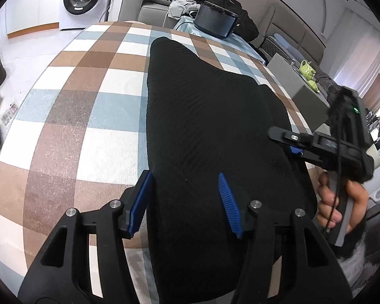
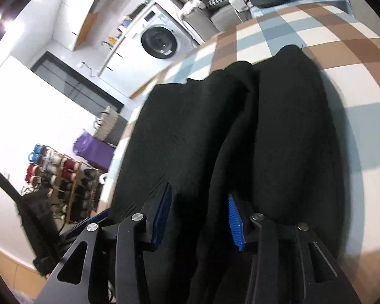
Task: Fold small clothes
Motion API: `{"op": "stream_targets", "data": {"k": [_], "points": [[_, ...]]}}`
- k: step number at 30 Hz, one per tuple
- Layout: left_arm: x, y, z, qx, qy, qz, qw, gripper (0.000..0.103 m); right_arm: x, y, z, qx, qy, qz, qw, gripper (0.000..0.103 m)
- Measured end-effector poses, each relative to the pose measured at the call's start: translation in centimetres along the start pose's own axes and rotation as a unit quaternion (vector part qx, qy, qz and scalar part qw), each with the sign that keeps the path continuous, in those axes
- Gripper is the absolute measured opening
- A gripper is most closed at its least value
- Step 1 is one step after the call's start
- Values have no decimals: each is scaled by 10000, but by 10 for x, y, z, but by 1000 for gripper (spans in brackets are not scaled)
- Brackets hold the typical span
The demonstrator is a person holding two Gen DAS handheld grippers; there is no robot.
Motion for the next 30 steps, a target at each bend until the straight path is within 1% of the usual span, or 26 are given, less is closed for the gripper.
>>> {"op": "stream_targets", "data": {"k": [1, 2, 4, 5, 7, 8, 9, 10, 11, 12, 14, 16, 18, 19, 20, 21, 23, 25, 29, 30], "points": [[-1, 0, 0, 3, 5, 6, 10000, 51, -3, 6, 1, 91, 41, -33, 9999, 41], [-2, 0, 0, 2, 4, 19, 10000, 51, -7, 11, 2, 137, 92, -35, 9999, 31], [-6, -2, 1, 19, 15, 62, 10000, 51, -13, 17, 2, 302, 74, -68, 9995, 15], [-7, -3, 2, 25, 19, 77, 10000, 51, -16, 18, -1, 332, 18, -73, 9994, 11], [-10, -7, 4, 83, 42, 119, 9999, 51, -23, 2, -18, 279, -274, 205, 9990, 9], [-11, -9, 5, 118, 49, 132, 9998, 51, -28, -12, -28, 198, -466, 438, 9978, 9], [-12, -10, 7, 152, 51, 141, 9998, 51, -31, -29, -37, 179, -630, 635, 9958, 9], [-13, -11, 8, 171, 54, 144, 9997, 52, -33, -43, -43, 245, -747, 765, 9940, 9], [-14, -10, 10, 195, 64, 139, 9997, 53, -35, -54, -43, 295, -799, 843, 9928, 9], [-15, -9, 11, 214, 82, 131, 9997, 53, -36, -61, -35, 406, -750, 862, 9926, 9], [-15, -5, 14, 224, 98, 104, 9996, 53, -35, -55, -11, 726, -615, 691, 9931, 10], [-13, -3, 17, 247, 126, 60, 9996, 53, -31, -40, 24, 938, -227, 375, 9946, 11], [-11, -2, 20, 239, 191, 23, 9995, 53, -23, -26, 43, 873, -1, 0, 9962, 14], [-10, -2, 22, 235, 243, 15, 9994, 53, -21, -24, 46, 708, 72, -46, 9975, 18], [-9, -2, 23, 234, 268, 12, 9994, 53, -22, -26, 47, 553, 130, -15, 9984, 22], [-8, -1, 24, 229, 289, 1, 9993, 53, -24, -27, 48, 454, 173, -5, 9988, 24], [-8, 0, 24, 235, 283, -18, 9993, 53, -29, -25, 47, 402, 204, 38, 9990, 31], [-8, 2, 23, 221, 272, -35, 9994, 53, -42, -21, 49, 377, 288, 121, 9988, 38], [-8, 3, 21, 200, 280, -36, 9994, 53, -70, -8, 54, 379, 398, 338, 9979, 38], [-9, 3, 20, 189, 267, -30, 9995, 53, -77, -8, 55, 451, 368, 456, 9973, 37]]}}
Point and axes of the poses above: each gripper's, at about its wrist camera, not at the fingertips, and y roughly the way its jaws point, z to its right, x to its underside, the point moved 10 cm from there along y, roughly the way its jaws point, and after that the axes turned 2 degrees about x, right-handed, at the moved point
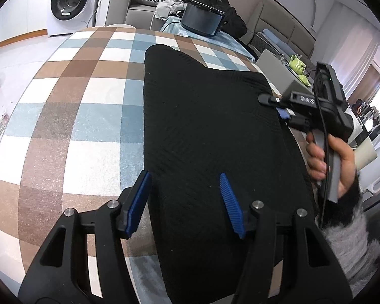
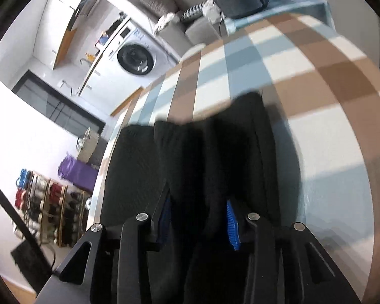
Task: Fold small clothes
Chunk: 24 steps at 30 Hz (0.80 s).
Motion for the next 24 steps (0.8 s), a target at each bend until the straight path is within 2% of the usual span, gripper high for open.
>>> {"op": "stream_targets", "data": {"k": [2, 5, 6, 8, 11, 12, 14, 16, 19, 21, 23, 24], "points": [[-1, 0, -1, 0, -21, 13, 10000, 53, -14, -2, -8, 135, -338, 246, 9990, 22], [-1, 1, -3, -10, -30, -4, 10000, 53, -30, -38, -50, -271, -1163, 1054, 9872, 18], [-1, 2, -3, 4, -41, -6, 10000, 53, -30, -44, -55, -31, -1400, 1136, 9836, 17], [-1, 4, -3, 36, -45, -12, 10000, 53, -29, -33, -43, 347, -1375, 892, 9859, 16], [-2, 5, 0, 38, 3, -12, 10000, 53, -25, -7, -5, 734, -854, 303, 9932, 16], [-1, 4, 2, 41, 41, -1, 10000, 53, -25, -2, 1, 642, -748, 209, 9949, 17], [0, 3, 3, 67, 68, 12, 10000, 53, -23, -2, 7, 398, -496, 174, 9978, 35], [1, 3, 1, 58, 38, -6, 10000, 53, -23, -4, 4, 184, -391, 215, 9988, 39], [0, 3, -1, 61, 10, 2, 10000, 53, -28, 2, 7, 169, -259, 203, 9993, 39], [-1, 2, -3, 44, -12, 17, 10000, 53, -32, 7, 7, 91, -151, 234, 9996, 38], [0, 1, -3, 34, -29, 13, 10000, 53, -32, 9, 2, 115, -198, 220, 9995, 18], [0, 0, -4, 19, -29, 14, 10000, 53, -35, 5, -8, 22, -362, 375, 9986, 16]]}}
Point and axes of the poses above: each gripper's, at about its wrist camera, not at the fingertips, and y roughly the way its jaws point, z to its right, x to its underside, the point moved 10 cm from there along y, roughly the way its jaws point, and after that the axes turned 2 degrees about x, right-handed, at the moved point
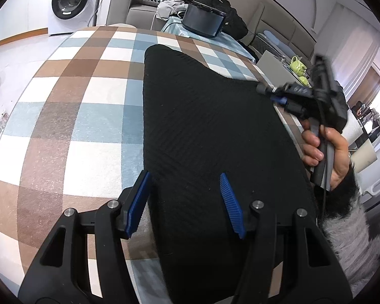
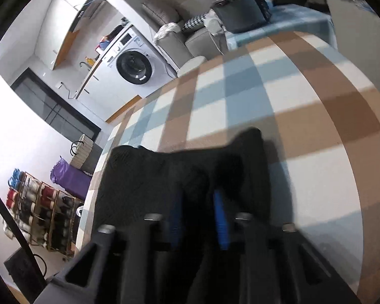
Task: Fold small clothes
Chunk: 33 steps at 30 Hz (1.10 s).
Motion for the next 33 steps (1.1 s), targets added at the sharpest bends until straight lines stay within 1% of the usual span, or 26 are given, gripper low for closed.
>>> {"op": "stream_targets", "data": {"k": [1, 2, 3, 4, 5, 7, 8, 9, 11, 13, 16, 18, 19, 21, 23, 24, 25, 27, 28, 29, 30, 31, 33], "points": [[0, -1, 0, -15, 5, 2, 10000, 53, -4, -11, -18, -304, -296, 298, 9987, 14], [0, -2, -1, -28, 10, 14, 10000, 53, -5, -22, -33, -453, -574, 489, 9961, 14], [0, -2, -2, -34, -1, 22, 10000, 53, -5, -28, -42, -395, -843, 619, 9937, 14], [-1, -1, -3, -35, -26, 26, 10000, 53, -6, -27, -42, -200, -925, 596, 9937, 14], [-1, -1, -4, -32, -44, 23, 10000, 53, -5, -19, -34, 28, -864, 439, 9953, 14], [-1, 1, -4, -42, -64, 8, 10000, 53, 6, 6, -2, 617, -487, -223, 9967, 17], [-1, 1, -4, -45, -55, 13, 10000, 53, 15, 13, 7, 650, -297, -501, 9962, 18], [-1, 0, -3, -36, -37, 28, 10000, 53, 22, 11, 10, 483, -133, -570, 9971, 19], [0, -1, -3, -26, -29, 33, 10000, 53, 35, -6, 4, 137, -47, -537, 9985, 27], [1, 0, -3, -29, -28, 17, 10000, 53, 53, -23, -3, -167, 16, -583, 9982, 32], [1, 4, -3, -29, -35, -18, 10000, 53, 97, -47, -15, -614, 228, -741, 9951, 33], [1, 6, -2, -15, -34, -26, 10000, 53, 122, -56, -20, -722, 302, -795, 9938, 33], [1, 6, 0, -10, -18, -28, 10000, 53, 130, -59, -21, -730, 302, -790, 9937, 32], [2, 7, 3, 2, 34, -39, 10000, 53, 132, -61, -22, -719, 300, -716, 9944, 32], [3, 5, 6, 4, 99, -26, 9999, 53, 129, -56, -25, -714, 253, -703, 9946, 31], [3, 3, 8, -1, 131, 1, 9999, 53, 127, -52, -27, -723, 239, -709, 9946, 28], [3, 1, 8, -13, 131, 16, 9999, 53, 122, -50, -29, -732, 164, -688, 9948, 15], [3, -3, 7, -25, 101, 55, 9999, 53, 119, -49, -37, -577, -66, -654, 9962, 12], [3, -5, 7, -17, 93, 74, 9999, 53, 113, -55, -44, -639, -196, -526, 9964, 11], [3, -7, 7, -35, 87, 92, 9999, 53, 105, -69, -56, -801, -359, -263, 9958, 10], [3, -8, 6, -47, 88, 101, 9999, 53, 100, -81, -62, -871, -486, -98, 9950, 9], [2, -9, 6, -48, 83, 102, 9999, 53, 98, -93, -66, -822, -619, 40, 9947, 9], [3, -8, 5, -37, 71, 85, 9999, 53, 96, -102, -60, -631, -683, 101, 9956, 9]]}}
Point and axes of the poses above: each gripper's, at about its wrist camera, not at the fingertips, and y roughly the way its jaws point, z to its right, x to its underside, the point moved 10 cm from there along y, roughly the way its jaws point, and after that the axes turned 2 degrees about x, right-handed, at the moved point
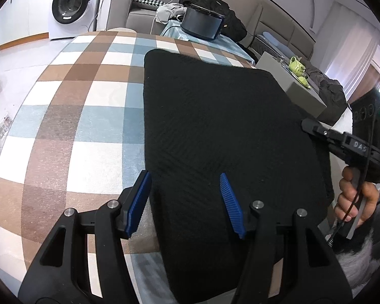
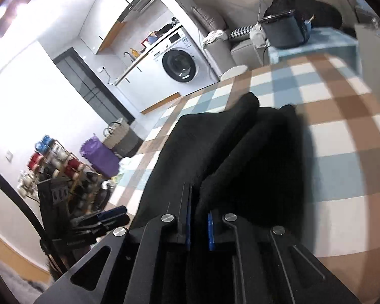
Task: Fold small clothes
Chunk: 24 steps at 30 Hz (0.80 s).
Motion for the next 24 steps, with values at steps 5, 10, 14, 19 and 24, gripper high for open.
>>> {"op": "stream_targets", "data": {"k": [5, 10, 14, 19, 24], "points": [[2, 6, 4, 18, 46, -70, 10000, 54, 29, 23, 68, 761, 1009, -503, 9907, 9], [8, 7, 5, 30, 91, -189, 9998, 53, 53, 3, 55, 60, 1218, -507, 9912, 16], [16, 5, 4, -16, 128, -273, 9995, 54, 78, -14, 41, -90, 1157, -534, 9918, 16], [26, -2, 1, -34, 103, -306, 9995, 54, 88, -22, 27, 284, 957, -211, 9948, 5], [36, -9, -3, -67, 39, -313, 9995, 54, 72, -34, 17, 918, 412, 231, 9947, 5]]}}
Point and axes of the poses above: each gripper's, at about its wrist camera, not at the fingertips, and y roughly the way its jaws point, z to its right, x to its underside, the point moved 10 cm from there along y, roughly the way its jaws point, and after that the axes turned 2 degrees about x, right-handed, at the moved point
